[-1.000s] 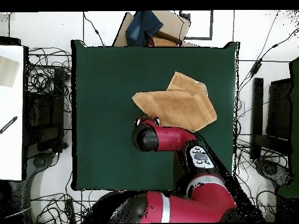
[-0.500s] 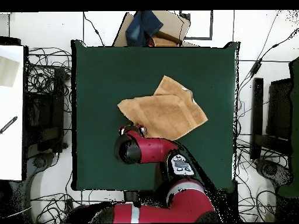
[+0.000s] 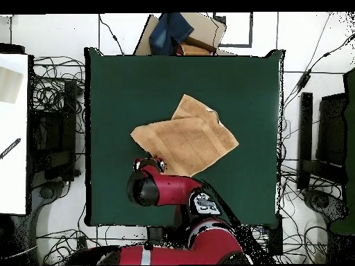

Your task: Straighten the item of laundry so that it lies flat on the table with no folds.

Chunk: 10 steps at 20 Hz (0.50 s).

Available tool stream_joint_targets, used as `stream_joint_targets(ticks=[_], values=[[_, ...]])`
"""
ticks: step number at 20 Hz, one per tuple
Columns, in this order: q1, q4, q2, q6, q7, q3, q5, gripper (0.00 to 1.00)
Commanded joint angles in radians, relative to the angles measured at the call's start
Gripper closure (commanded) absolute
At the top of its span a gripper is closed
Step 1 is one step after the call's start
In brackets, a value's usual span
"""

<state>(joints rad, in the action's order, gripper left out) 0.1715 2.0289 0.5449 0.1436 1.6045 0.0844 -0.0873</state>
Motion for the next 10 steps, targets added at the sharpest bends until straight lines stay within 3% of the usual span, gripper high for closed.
stream_joint_targets(ticks=[1, 10], values=[[-0.011, 0.054, -0.032, 0.046, 0.300, 0.062, 0.081, 1.00], [-0.003, 0.030, -0.053, 0.030, 0.266, 0.058, 0.090, 1.00]])
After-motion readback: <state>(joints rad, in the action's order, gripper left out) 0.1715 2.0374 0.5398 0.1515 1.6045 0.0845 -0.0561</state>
